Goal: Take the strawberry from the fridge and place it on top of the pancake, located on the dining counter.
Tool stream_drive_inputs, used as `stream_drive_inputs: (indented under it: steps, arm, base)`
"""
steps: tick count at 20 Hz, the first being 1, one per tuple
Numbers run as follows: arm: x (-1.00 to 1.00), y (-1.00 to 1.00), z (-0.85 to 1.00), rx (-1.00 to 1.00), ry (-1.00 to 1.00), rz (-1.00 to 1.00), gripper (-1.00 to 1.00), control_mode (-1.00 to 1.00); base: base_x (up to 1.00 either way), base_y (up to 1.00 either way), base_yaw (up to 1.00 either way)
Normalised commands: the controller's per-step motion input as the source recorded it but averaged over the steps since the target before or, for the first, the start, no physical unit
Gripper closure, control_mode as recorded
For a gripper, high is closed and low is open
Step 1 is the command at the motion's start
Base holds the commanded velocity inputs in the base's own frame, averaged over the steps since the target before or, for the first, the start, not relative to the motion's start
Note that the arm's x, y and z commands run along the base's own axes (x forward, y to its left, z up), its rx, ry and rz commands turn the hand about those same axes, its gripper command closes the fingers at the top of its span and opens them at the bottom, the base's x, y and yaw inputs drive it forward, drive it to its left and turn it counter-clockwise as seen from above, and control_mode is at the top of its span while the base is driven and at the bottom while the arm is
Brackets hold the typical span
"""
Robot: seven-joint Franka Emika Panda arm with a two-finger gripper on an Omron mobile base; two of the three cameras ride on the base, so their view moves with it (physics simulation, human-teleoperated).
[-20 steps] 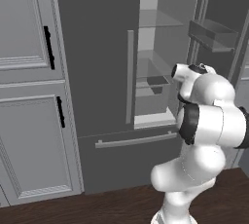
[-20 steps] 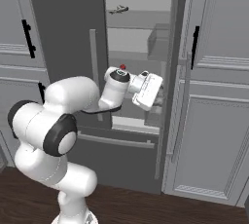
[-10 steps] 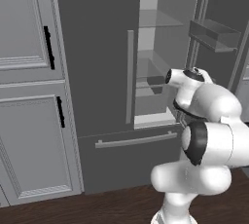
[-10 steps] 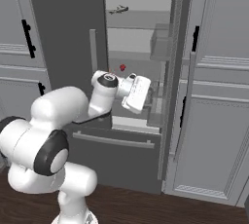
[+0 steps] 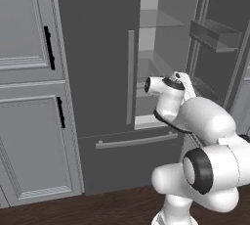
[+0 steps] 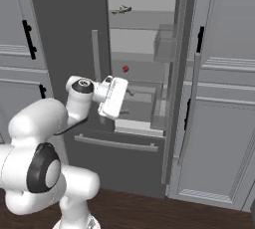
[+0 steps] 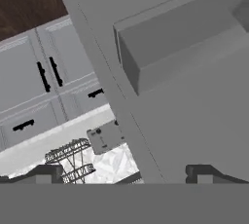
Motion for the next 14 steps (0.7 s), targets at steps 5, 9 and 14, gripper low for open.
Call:
stream_drive_inputs:
  steps: [5, 9, 14]
  arm:
    - [0.32, 0.53, -0.48, 0.58, -0.3, -0.44, -1.0, -1.0]
    - [0.21, 0.36, -0.45, 0.6, -0.38, -0.5, -1.0, -1.0]
    - [0.0, 0.44, -0.06, 0.46, -0.6, -0.55, -1.0, -1.0]
  base:
    - [0.0, 0.0, 0.0]
    - [0.0, 0.0, 0.0]
    - [0.0, 0.0, 0.0]
